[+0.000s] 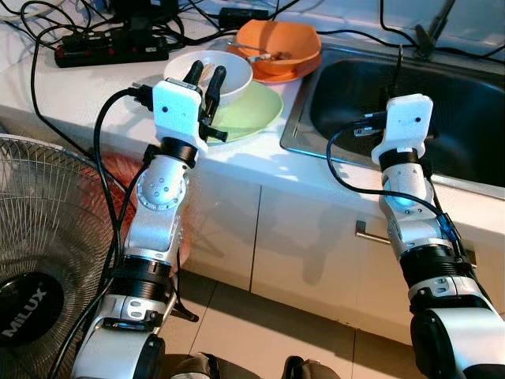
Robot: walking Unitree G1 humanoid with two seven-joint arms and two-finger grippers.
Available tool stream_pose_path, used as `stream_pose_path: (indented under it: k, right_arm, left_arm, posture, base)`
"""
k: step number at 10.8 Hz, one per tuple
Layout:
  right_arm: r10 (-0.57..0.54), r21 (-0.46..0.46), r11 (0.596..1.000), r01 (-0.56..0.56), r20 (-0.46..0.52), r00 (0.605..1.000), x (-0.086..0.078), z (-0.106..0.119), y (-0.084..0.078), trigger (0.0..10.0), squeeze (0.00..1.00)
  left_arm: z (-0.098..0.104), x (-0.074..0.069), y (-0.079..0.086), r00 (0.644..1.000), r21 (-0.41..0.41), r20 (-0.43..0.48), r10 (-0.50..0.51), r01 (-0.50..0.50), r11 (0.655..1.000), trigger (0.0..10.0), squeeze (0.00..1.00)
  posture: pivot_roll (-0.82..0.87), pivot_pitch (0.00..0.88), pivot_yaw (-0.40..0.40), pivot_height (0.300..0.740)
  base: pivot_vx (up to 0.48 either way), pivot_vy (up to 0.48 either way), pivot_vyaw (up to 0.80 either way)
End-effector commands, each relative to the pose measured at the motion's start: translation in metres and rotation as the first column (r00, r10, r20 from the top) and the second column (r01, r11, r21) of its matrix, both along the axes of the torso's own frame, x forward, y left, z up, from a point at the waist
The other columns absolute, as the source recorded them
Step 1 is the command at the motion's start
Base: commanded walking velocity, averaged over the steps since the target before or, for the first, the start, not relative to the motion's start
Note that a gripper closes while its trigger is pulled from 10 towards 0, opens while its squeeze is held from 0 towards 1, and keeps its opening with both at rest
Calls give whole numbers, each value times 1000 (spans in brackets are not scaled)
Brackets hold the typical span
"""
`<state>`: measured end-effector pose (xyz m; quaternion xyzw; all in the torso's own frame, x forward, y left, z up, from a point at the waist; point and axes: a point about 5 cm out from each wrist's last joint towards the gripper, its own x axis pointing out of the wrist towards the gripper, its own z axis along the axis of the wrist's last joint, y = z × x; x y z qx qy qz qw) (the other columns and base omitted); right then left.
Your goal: Kitchen organization
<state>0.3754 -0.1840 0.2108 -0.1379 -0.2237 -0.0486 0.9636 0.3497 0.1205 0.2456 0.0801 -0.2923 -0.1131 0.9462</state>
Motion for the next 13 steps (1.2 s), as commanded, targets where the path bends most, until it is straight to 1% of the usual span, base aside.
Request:
stream_pose_path:
  k: [1,9,10,13]
  right_arm:
    - [-1,-5,1000,1,32,999,1,7,0,10000,0]
    - [-1,-5,1000,1,32,999,1,7,0,10000,0]
    - [-1,-6,1000,1,26,1000,2,4,0,10000,0]
    - [-1,-6,1000,1,26,1000,2,4,0,10000,0]
  left_arm:
    - [0,0,0,1000,10,4,6,-6,1000,10000,0]
    - [0,0,0,1000,10,4,6,-6,1000,10000,0]
    - [0,1,3,1000,1,3,29,-29,1000,10000,0]
    - [0,1,3,1000,1,3,29,-29,1000,10000,0]
  posture:
    - [36,103,-1,740]
    - [36,103,-1,740]
    - [35,100,-1,740]
    - [35,100,-1,740]
  base:
    - [0,0,0]
    - [0,0,0]
    - [0,0,0]
    - [0,0,0]
